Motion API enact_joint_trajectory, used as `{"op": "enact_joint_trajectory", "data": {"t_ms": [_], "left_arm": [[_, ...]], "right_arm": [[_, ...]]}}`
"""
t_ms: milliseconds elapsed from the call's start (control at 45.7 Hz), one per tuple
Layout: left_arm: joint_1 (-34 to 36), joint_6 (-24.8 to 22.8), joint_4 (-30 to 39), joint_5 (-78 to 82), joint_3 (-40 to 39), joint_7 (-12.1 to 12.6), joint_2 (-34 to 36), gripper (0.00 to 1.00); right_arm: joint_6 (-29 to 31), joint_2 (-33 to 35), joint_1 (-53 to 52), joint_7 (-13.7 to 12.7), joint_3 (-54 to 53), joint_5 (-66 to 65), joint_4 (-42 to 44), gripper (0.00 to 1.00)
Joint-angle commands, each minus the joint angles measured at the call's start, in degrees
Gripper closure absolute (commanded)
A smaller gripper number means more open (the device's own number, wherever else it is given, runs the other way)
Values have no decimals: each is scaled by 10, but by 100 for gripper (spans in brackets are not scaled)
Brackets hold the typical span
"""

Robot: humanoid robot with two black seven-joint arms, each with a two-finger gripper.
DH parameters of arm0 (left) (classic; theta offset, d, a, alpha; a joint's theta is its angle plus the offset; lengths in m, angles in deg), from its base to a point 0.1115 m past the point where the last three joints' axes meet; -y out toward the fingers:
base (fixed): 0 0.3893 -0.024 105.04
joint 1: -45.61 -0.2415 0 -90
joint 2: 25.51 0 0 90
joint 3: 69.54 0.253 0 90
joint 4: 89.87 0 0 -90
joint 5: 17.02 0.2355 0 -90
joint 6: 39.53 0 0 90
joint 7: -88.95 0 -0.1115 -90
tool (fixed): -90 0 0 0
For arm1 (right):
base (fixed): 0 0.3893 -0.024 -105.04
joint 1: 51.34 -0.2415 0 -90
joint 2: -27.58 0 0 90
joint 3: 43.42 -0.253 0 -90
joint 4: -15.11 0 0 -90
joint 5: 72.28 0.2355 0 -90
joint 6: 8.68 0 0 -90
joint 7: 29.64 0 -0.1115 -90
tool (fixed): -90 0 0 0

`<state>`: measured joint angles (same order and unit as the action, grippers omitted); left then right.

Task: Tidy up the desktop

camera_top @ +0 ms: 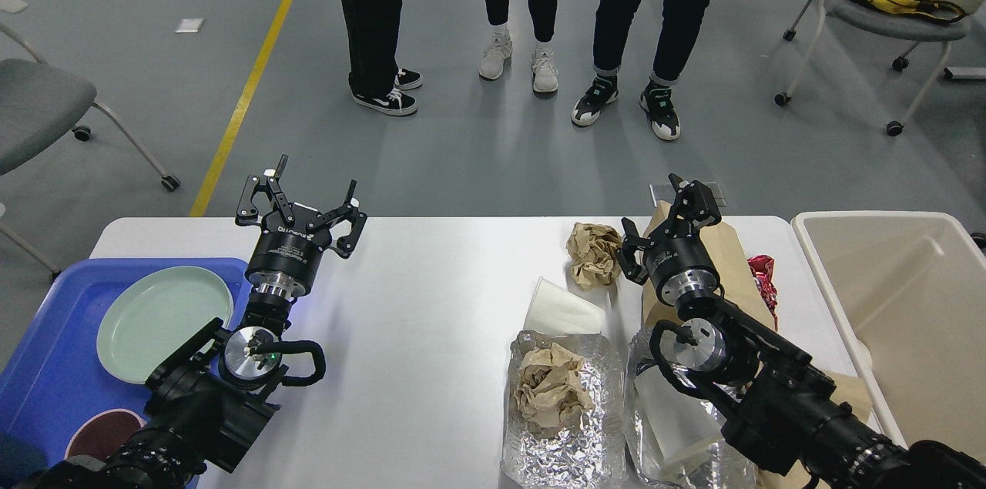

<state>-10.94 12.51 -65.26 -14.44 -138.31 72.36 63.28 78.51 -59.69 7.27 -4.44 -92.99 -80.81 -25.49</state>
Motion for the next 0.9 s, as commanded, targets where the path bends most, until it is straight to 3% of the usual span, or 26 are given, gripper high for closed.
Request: {"op": "enact_joint_trajectory", "data": {"t_ms": [0, 569, 876], "left_arm": [[0, 0, 0, 0, 0, 0, 1, 4], [0, 0, 0, 0, 0, 0, 1, 4], [0, 0, 0, 0, 0, 1, 1, 4]], "right_arm": [[-1, 0, 0, 0, -1, 0, 0, 0], [-4, 3, -42, -6, -8, 18, 0, 0], [-4, 104, -178, -7, 31, 18, 35, 0]]}}
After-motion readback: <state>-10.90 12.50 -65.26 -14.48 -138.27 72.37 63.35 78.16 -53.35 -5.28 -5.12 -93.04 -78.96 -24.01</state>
